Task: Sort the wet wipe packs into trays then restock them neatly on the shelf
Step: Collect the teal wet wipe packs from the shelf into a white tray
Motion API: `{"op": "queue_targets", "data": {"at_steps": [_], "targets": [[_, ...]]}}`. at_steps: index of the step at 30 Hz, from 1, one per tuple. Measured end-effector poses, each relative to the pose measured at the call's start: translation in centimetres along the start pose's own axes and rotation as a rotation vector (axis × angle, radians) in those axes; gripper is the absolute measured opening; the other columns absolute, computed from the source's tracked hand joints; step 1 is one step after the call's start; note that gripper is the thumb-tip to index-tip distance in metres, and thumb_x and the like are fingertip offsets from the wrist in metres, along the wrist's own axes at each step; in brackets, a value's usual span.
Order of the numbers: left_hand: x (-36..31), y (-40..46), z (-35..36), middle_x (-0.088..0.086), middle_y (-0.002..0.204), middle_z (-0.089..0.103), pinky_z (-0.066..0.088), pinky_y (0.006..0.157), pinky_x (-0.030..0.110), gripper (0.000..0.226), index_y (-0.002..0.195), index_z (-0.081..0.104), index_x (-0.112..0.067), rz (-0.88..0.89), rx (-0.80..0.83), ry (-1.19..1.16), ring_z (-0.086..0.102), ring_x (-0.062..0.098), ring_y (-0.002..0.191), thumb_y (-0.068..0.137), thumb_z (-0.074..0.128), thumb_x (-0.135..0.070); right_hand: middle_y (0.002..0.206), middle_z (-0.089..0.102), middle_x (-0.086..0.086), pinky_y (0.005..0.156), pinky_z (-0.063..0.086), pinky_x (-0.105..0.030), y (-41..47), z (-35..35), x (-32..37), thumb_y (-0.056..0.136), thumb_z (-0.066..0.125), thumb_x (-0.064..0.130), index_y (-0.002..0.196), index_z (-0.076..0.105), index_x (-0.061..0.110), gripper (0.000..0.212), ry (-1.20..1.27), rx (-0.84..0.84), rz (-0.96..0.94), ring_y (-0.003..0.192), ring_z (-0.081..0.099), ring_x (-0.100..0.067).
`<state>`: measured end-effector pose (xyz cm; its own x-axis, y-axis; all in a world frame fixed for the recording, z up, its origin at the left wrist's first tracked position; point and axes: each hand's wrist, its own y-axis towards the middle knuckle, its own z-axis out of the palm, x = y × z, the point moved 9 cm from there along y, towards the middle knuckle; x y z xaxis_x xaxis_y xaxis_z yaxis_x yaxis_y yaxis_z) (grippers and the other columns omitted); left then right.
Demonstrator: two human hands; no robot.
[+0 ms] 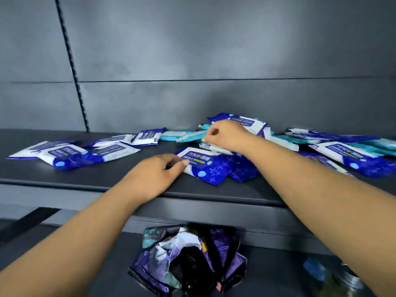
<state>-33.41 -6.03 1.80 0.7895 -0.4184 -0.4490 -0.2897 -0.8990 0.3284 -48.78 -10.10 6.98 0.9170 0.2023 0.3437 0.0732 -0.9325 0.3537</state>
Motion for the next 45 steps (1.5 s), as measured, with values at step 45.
{"op": "queue_targets", "data": {"at_steps": [45], "targets": [[2.2, 13.2, -0.5, -0.011, 0.055, 0.066, 0.035, 0.048, 0.013, 0.015, 0.085, 0.058, -0.021, -0.419, -0.093, -1.101, 0.056, 0.004, 0.068, 0.094, 0.051, -0.031, 0.083, 0.064, -0.006, 0.063, 0.053, -0.031, 2.0, -2.5, -6.0, 0.091, 0.054, 0.003, 0.083, 0.058, 0.009, 0.011, 1.490, -0.380, 0.323, 0.071, 0.063, -0.015]]}}
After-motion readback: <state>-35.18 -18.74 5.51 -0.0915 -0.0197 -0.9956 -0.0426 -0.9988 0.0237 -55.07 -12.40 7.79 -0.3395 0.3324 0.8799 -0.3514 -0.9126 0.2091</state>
